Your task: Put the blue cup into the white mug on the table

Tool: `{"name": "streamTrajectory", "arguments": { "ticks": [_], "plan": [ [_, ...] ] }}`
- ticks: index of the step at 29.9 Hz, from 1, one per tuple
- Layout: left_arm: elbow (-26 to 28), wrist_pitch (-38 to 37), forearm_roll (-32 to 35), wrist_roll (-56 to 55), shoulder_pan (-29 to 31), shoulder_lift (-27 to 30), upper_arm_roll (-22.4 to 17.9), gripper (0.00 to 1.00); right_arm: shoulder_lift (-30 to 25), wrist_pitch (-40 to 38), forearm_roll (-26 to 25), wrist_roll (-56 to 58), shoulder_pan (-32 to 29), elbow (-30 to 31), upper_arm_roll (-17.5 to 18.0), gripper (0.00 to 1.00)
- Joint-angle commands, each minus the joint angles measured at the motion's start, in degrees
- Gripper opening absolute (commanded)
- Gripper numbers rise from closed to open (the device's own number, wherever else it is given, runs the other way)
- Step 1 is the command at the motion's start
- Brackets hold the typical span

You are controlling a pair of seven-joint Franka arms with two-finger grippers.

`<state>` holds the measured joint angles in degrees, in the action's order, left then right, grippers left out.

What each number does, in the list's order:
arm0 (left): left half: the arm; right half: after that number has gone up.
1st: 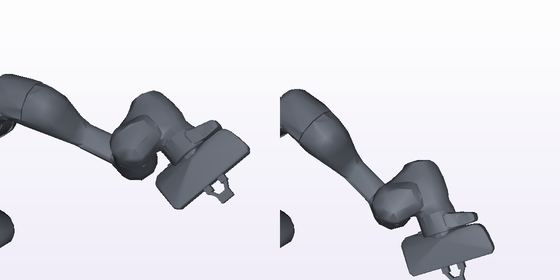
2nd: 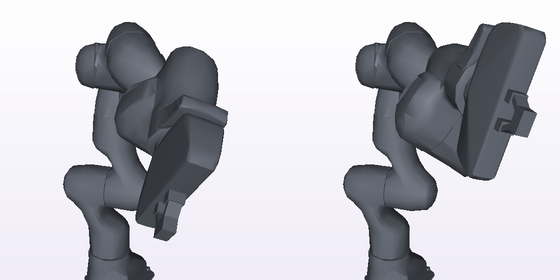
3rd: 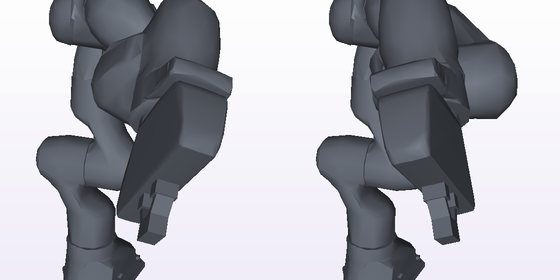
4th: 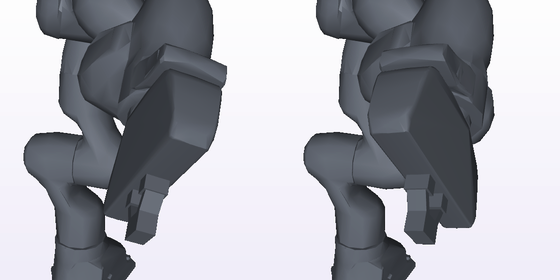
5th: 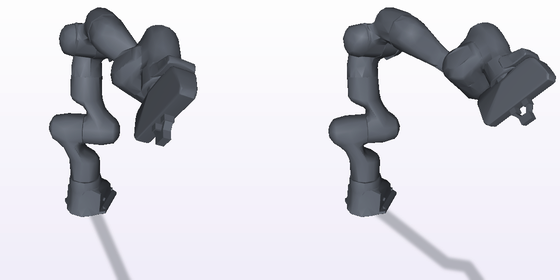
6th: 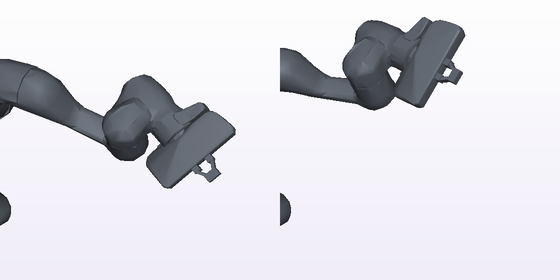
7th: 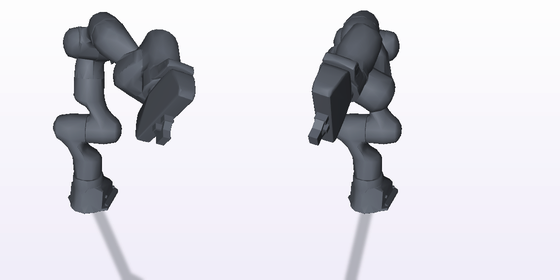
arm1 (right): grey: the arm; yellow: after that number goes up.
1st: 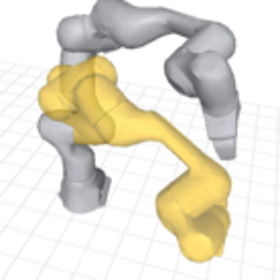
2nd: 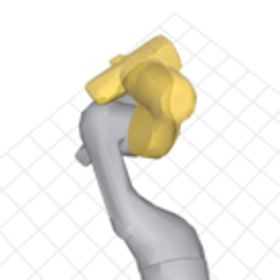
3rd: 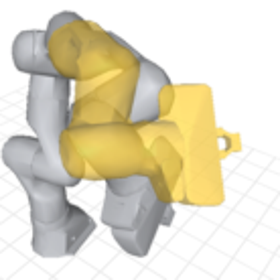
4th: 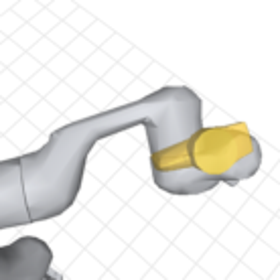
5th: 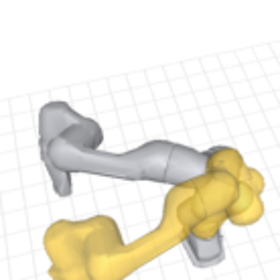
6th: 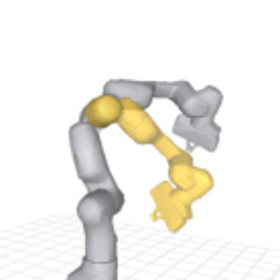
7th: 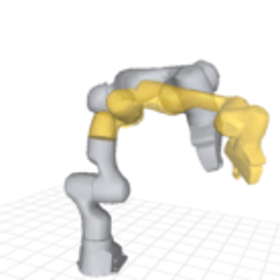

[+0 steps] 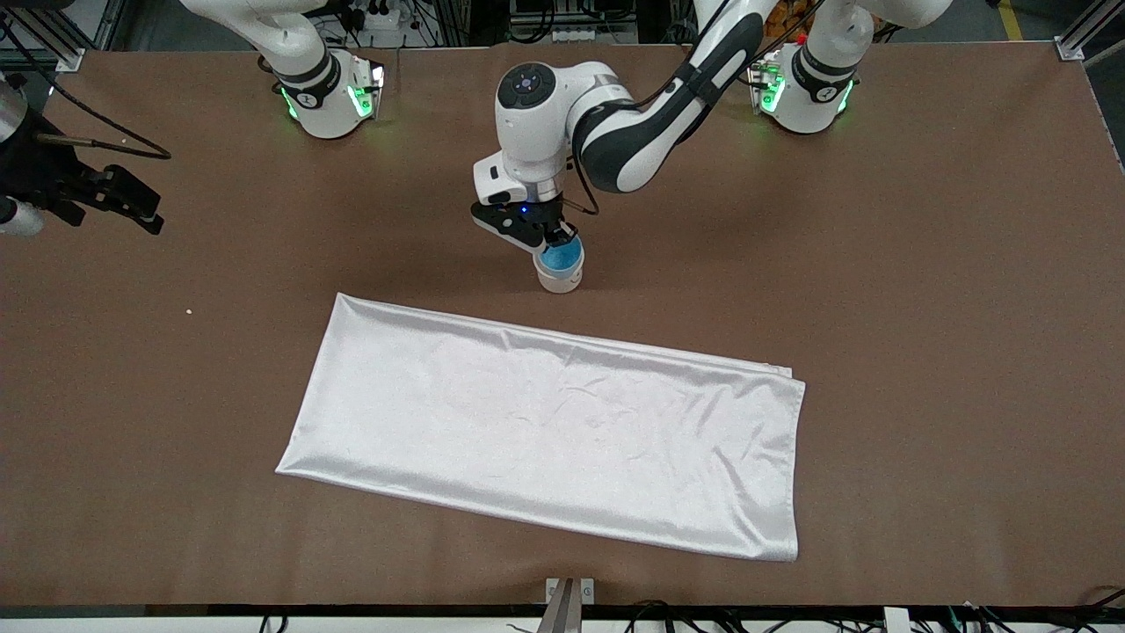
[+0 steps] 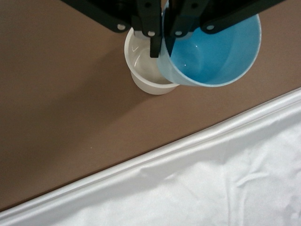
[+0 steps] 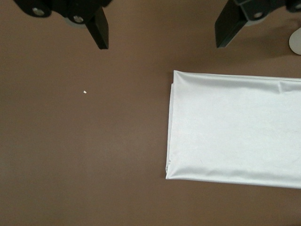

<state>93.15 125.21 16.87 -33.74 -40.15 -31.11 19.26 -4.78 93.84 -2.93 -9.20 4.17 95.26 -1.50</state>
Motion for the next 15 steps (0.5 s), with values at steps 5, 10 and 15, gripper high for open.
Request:
{"name": "streamTrajectory", "arguments": {
  "ticks": [5, 10, 15],
  "plan": [
    [1.4, -0.6, -0.1, -3.8, -0.3, 1.1, 0.2, 0.0, 2.6, 2.7, 1.3, 1.0, -0.8, -2.2, 0.2, 1.0],
    [1.4, -0.7, -0.3, -4.5, -1.1, 0.9, 0.2, 0.0, 3.6, 3.9, 0.7, 1.4, -1.1, -2.5, 0.1, 1.0],
    [1.6, -0.6, -0.3, -4.8, -1.4, 0.4, 0.2, 0.0, 5.8, 3.7, 0.1, 7.0, -2.8, -6.2, 0.1, 1.0]
  ]
}}
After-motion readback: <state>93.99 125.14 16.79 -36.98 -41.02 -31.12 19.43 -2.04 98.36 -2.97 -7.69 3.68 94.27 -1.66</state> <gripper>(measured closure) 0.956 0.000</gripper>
